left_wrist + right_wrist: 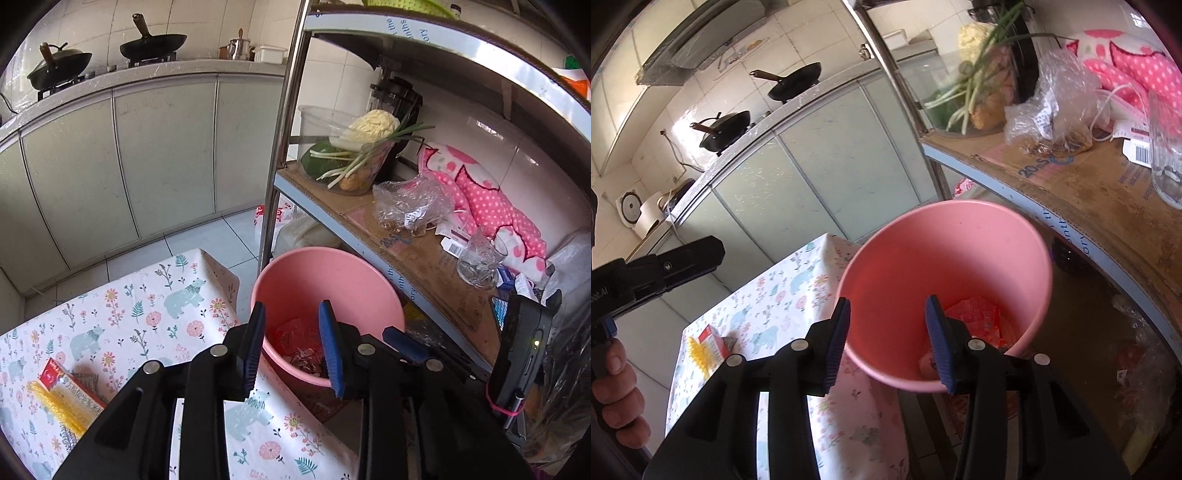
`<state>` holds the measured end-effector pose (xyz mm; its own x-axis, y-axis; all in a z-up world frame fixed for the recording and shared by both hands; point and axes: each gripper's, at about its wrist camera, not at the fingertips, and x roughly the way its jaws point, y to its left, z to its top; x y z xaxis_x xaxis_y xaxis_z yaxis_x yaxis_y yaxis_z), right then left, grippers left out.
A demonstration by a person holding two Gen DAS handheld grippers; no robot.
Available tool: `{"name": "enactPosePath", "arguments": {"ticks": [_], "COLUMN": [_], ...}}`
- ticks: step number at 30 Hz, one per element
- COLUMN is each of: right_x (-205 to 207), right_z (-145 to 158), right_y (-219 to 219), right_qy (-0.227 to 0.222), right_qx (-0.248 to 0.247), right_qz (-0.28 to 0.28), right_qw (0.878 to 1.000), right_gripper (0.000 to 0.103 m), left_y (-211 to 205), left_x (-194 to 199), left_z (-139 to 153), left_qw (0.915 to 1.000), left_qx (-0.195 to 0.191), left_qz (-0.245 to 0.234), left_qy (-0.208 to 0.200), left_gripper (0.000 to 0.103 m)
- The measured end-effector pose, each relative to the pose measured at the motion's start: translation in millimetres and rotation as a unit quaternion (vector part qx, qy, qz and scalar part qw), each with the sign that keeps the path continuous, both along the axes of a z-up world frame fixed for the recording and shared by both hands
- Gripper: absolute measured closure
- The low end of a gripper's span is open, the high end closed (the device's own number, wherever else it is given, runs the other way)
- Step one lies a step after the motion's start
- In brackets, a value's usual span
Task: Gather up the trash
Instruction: 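Carry the steel wool and scrunchie over the pink bucket and open both grippers, then move both open grippers back over the table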
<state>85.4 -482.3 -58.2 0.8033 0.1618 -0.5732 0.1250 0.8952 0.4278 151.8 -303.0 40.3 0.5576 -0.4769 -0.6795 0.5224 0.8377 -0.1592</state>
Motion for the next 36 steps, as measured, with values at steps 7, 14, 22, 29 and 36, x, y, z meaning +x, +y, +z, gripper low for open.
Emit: {"name": "enactPosePath", "arguments": {"ticks": [7, 14, 22, 29, 36], "right_x": [-19, -38, -51, -58, -66], "right_z": [17, 28, 33, 38, 36], "right_y": [20, 30, 35, 52, 79], "right_qy": [-0.017, -0.027, -0.028, -0.032, -0.019], "right_qx": [-0.013, -0.021, -0.021, -0.022, -0.012], "right_qz": [0.020, 0.020, 0.023, 0.055, 0.122], "right_qw": [1.000, 0.999, 0.999, 0.998, 0.992], "right_gripper": [0.060, 0.060, 0.060, 0.060, 0.060], "left_y": [27, 49, 67, 97, 142], "left_x": [-22, -38, -53, -66, -82], "left_z": [18, 29, 38, 42, 40], "left_qw": [0.9996, 0.9990, 0.9990, 0.9989, 0.9980], "left_qx": [-0.008, -0.018, -0.023, -0.028, -0.031], "left_qz": [0.019, 0.030, 0.019, 0.018, 0.043], "left_qy": [-0.018, -0.028, -0.032, -0.033, -0.035], "left_gripper": [0.068, 0.068, 0.067, 0.067, 0.067]}}
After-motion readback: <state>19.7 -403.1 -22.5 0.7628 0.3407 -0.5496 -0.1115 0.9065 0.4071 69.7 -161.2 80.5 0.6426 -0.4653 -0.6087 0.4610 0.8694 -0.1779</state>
